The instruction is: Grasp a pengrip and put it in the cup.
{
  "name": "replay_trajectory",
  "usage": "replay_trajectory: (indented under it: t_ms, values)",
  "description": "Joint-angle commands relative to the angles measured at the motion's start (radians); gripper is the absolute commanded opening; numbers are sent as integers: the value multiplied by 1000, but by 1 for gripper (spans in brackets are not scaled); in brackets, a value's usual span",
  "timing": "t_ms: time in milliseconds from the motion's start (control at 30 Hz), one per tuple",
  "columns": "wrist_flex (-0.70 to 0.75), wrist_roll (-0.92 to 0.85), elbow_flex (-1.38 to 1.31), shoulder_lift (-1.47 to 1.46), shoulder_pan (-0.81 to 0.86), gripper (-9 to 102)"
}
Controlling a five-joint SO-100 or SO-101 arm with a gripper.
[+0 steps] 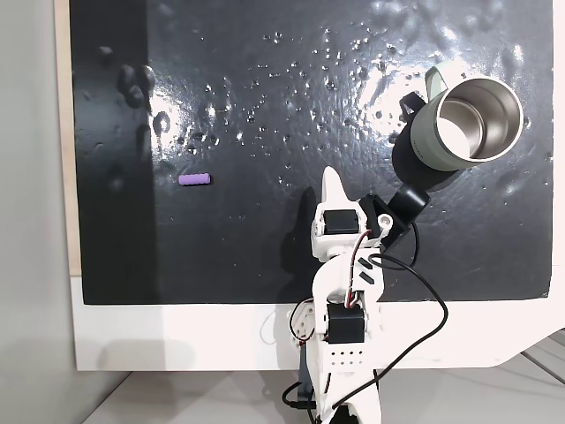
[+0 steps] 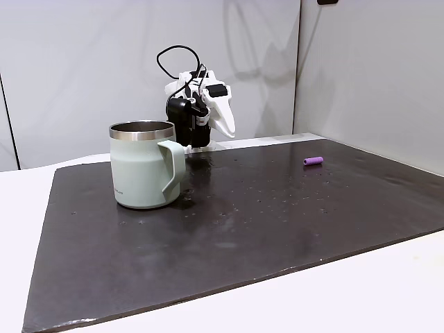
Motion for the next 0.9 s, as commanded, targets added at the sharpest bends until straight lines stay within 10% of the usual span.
replay_trajectory:
  t_ms: [0,433,867]
  values:
    - [-9,-5,52,11,-18,0]
    - [0,-17,25,11,-25,0]
    - [356,35,-607,-328,-183,0]
